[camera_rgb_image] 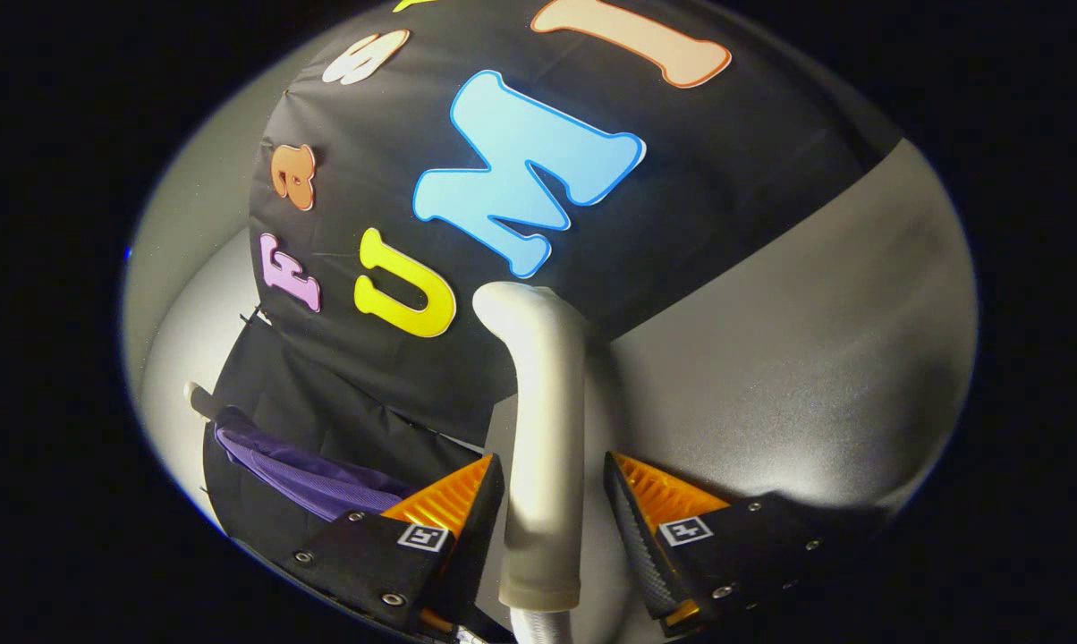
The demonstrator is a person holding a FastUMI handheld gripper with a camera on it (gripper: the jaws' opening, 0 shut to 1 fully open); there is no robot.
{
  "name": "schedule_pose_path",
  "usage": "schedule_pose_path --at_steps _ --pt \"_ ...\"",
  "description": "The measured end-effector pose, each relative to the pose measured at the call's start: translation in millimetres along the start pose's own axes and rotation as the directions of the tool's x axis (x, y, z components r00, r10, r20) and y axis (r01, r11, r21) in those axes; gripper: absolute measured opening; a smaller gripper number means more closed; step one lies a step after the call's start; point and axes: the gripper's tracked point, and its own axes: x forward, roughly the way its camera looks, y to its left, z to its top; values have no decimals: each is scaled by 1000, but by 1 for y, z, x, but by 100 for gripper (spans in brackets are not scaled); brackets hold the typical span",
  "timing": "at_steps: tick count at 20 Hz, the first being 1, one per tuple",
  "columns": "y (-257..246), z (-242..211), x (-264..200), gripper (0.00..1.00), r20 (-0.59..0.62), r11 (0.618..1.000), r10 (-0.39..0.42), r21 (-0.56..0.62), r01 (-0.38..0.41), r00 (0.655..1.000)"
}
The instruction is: Iron the clothes twice with a garment steamer, once on the left side and once on the right side.
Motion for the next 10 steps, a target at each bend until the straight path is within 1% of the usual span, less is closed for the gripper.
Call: schedule_pose_path --at_steps 1,3,5,7,10 --pt "2 2 -2 66 5 999 20 25 -20 1000" --pt "5 0 -2 42 13 998 15 54 -16 1000" --pt "8 0 -4 38 37 999 12 42 -13 999" --pt "12 0 -5 34 78 1000 2 -5 -1 997" --pt "28 -10 -18 33 145 995 -22 -88 35 989"
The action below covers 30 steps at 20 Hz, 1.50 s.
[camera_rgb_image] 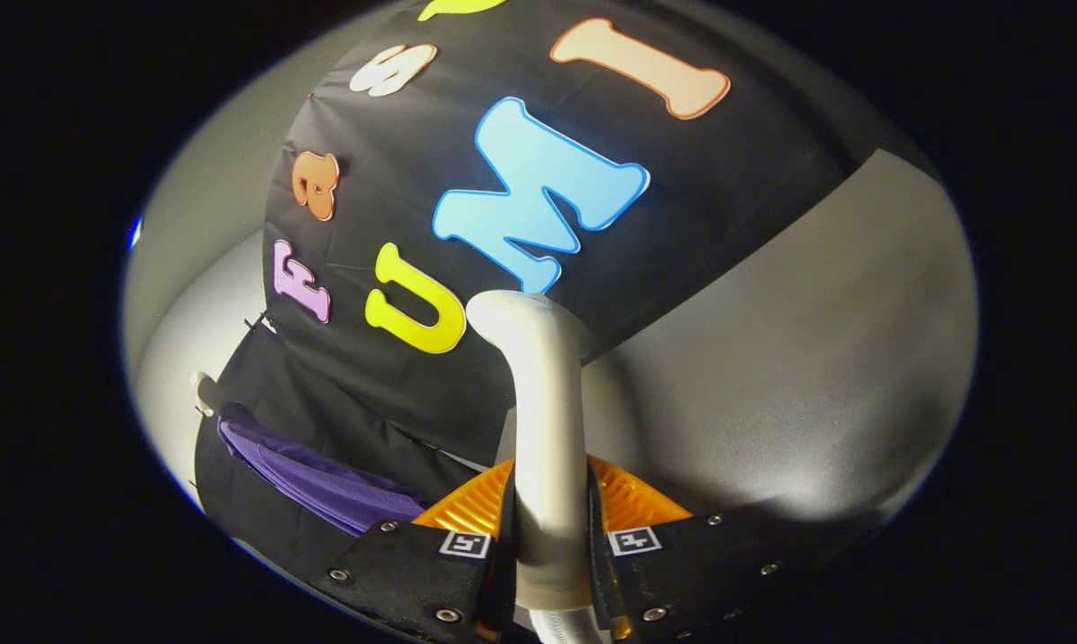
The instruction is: Iron the clothes twice with a garment steamer, once on the left side and once on the right side.
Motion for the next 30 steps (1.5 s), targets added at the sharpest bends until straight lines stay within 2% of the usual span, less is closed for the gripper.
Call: schedule_pose_path --at_steps 5,15,25,30 --pt "33 -49 -51 33 12 998 64 -21 -64 998" --pt "74 -134 -129 33 138 977 -8 -210 37 990" --pt "145 -241 -203 33 289 926 13 -364 98 957" --pt "179 -276 -229 33 379 904 45 -409 124 924"
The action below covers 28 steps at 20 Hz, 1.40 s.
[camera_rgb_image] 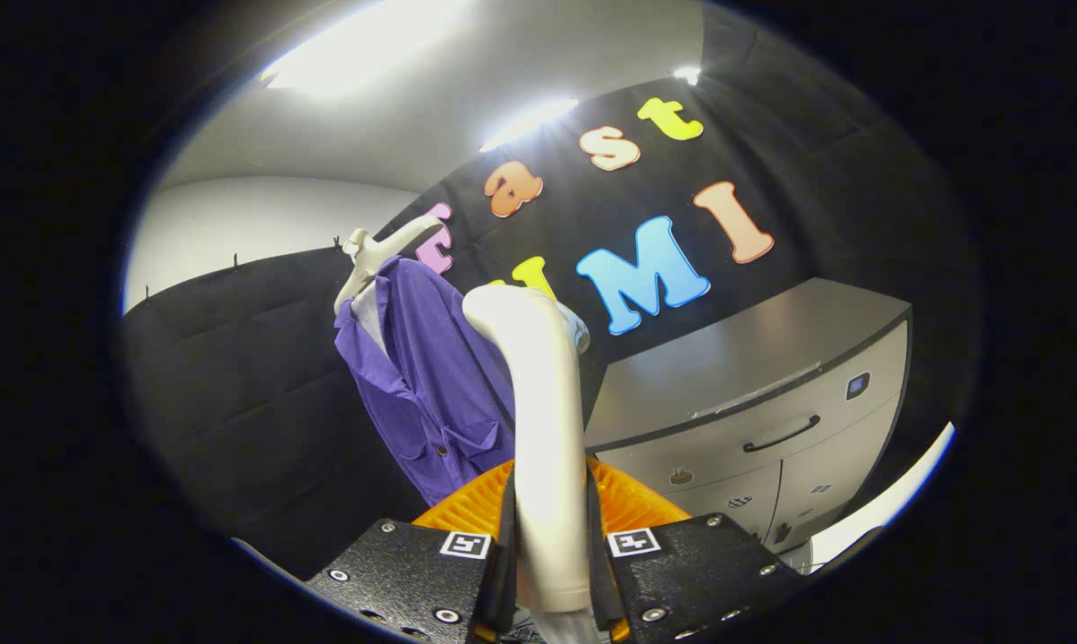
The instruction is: Iron the clothes twice with a garment steamer, once on the left side and once on the right side.
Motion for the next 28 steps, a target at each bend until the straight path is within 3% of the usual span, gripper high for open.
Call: schedule_pose_path --at_steps 6,16,19,28 --pt "38 -2 -26 33 52 993 -15 -120 21 999" --pt "104 27 -4 33 169 968 32 -251 12 985" --pt "120 48 13 33 221 953 30 -300 39 975" --pt "171 88 85 33 281 922 95 -387 22 955"
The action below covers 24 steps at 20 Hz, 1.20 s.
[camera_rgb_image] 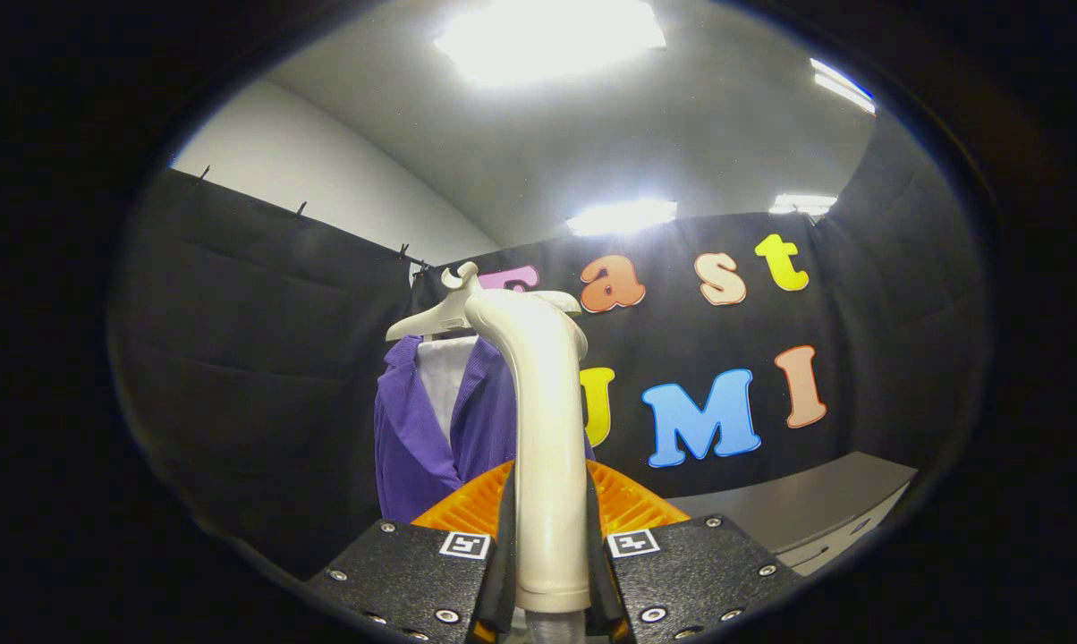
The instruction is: Iron the clothes twice with a garment steamer, once on the left side and once on the right side.
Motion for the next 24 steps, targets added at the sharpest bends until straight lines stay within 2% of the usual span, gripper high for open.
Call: schedule_pose_path --at_steps 5,10,15,24 --pt "23 -6 47 34 4 998 34 -51 -33 999" --pt "36 -46 70 34 -74 994 49 -94 -56 996" --pt "38 -89 67 34 -147 995 54 -77 -66 988" --pt "41 -156 30 34 -286 995 46 -69 -68 957"
